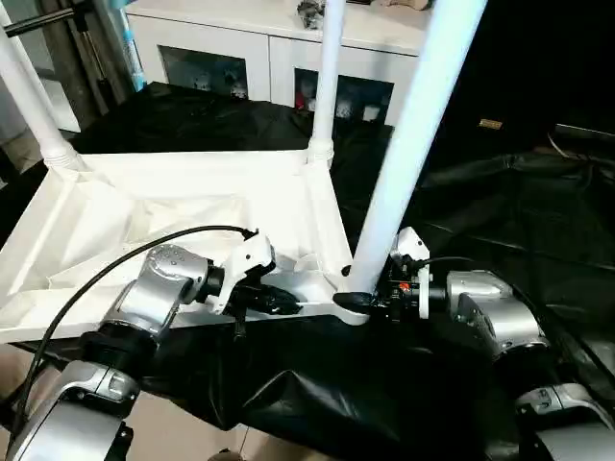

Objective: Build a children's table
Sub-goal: Rotate leg to tighten

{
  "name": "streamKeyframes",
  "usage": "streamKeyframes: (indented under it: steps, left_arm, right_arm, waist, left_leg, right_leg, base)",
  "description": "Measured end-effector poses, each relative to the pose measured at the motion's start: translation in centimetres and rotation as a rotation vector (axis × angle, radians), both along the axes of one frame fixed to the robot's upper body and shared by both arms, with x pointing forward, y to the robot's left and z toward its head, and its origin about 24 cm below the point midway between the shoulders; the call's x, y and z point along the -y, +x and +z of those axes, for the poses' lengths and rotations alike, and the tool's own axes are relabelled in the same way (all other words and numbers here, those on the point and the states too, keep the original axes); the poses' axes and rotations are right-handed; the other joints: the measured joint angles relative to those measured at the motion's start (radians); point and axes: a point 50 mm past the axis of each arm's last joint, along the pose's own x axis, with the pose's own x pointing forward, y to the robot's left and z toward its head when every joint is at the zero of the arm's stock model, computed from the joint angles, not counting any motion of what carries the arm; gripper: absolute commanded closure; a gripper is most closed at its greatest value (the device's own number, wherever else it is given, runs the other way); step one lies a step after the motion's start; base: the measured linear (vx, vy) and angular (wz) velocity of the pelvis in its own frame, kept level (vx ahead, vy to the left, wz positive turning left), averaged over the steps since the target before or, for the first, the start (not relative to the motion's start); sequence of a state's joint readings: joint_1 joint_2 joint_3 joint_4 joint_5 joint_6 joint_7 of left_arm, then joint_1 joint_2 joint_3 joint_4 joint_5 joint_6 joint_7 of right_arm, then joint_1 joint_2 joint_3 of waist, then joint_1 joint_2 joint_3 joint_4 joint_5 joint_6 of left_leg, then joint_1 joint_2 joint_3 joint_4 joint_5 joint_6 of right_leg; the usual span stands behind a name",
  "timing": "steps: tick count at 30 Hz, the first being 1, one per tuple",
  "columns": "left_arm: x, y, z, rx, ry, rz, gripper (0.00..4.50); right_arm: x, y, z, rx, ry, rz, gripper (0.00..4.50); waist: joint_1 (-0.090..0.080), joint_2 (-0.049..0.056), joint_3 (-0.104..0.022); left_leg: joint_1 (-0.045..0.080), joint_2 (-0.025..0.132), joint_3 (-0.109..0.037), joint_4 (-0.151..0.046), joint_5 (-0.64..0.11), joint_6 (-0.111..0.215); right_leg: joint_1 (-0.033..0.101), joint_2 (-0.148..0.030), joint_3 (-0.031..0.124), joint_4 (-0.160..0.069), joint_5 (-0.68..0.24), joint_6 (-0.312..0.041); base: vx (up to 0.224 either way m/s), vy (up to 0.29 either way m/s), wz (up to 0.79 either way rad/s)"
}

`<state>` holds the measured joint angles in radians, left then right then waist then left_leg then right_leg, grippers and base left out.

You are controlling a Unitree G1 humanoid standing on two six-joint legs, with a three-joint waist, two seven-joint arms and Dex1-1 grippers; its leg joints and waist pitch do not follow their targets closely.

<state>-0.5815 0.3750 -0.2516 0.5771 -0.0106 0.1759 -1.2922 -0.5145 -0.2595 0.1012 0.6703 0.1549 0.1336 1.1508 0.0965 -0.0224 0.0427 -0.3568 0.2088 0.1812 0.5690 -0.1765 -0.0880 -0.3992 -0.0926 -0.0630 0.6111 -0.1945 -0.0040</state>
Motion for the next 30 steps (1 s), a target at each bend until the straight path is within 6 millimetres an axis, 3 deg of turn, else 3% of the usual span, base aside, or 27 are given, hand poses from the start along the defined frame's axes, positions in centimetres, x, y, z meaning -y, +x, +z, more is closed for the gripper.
streamKeyframes:
  steps: [7, 13, 14, 17, 19, 23, 30]
  left_arm:
    - [2.3, 1.9, -0.4, 0.081, 0.006, 0.190, 4.50]
    - [4.1, 2.7, -0.5, 0.114, 0.008, 0.280, 4.50]
    - [4.2, 2.7, -0.5, 0.117, 0.007, 0.286, 4.50]
    - [4.3, 2.7, -0.5, 0.118, 0.004, 0.289, 4.50]
    - [4.3, 2.7, -0.5, 0.118, 0.004, 0.289, 4.50]
    - [4.0, 2.7, -0.4, 0.111, 0.002, 0.273, 4.50]
    - [2.4, 1.9, -0.1, 0.084, -0.009, 0.180, 4.50]
  right_arm:
    - [-0.9, 2.6, -0.4, 0.011, -0.010, -0.407, 1.78]
    - [-1.7, 3.7, -0.5, 0.045, -0.043, -0.616, 1.78]
    - [-1.7, 3.7, -0.5, 0.052, -0.048, -0.626, 1.78]
    - [-1.8, 3.8, -0.5, 0.060, -0.047, -0.632, 1.10]
    - [-1.8, 3.8, -0.5, 0.058, -0.043, -0.623, 1.10]
    - [-1.8, 3.7, -0.4, 0.058, -0.033, -0.577, 0.62]
    - [-1.1, 2.8, 0.0, 0.085, -0.030, -0.346, 0.62]
  waist:
    - [-0.010, 0.000, 0.000]
    - [-0.008, 0.000, 0.000]
    - [-0.008, 0.001, -0.001]
    - [-0.008, 0.002, -0.001]
    - [-0.008, 0.002, -0.001]
    - [-0.009, 0.002, -0.001]
    - [-0.009, 0.002, -0.001]
  left_leg:
    - [0.003, -0.001, -0.002, 0.000, 0.000, 0.000]
    - [0.004, -0.001, -0.003, -0.001, 0.000, 0.000]
    - [0.004, -0.001, -0.003, -0.001, 0.000, 0.000]
    - [0.003, -0.001, -0.003, -0.002, 0.000, 0.000]
    - [0.003, -0.001, -0.003, -0.002, 0.000, 0.000]
    - [0.003, -0.001, -0.003, -0.002, 0.000, 0.000]
    - [0.001, -0.001, -0.003, -0.005, 0.000, 0.000]
  right_leg:
    - [0.001, 0.000, 0.001, 0.000, 0.000, 0.002]
    - [0.002, 0.000, 0.001, 0.000, 0.001, 0.003]
    - [0.002, 0.000, 0.002, 0.000, 0.001, 0.003]
    - [0.002, 0.000, 0.002, 0.000, 0.003, -0.001]
    - [0.002, 0.000, 0.002, 0.000, 0.003, -0.001]
    - [0.001, 0.000, 0.001, 0.000, 0.003, -0.001]
    - [-0.001, 0.001, 0.000, -0.001, 0.000, 0.002]
  base:
    - [0.000, 0.000, 0.00]
    - [0.000, 0.000, 0.00]
    - [0.000, 0.000, 0.00]
    - [0.000, 0.000, 0.00]
    - [0.000, 0.000, 0.00]
    - [0.000, 0.000, 0.00]
    - [0.000, 0.000, 0.00]
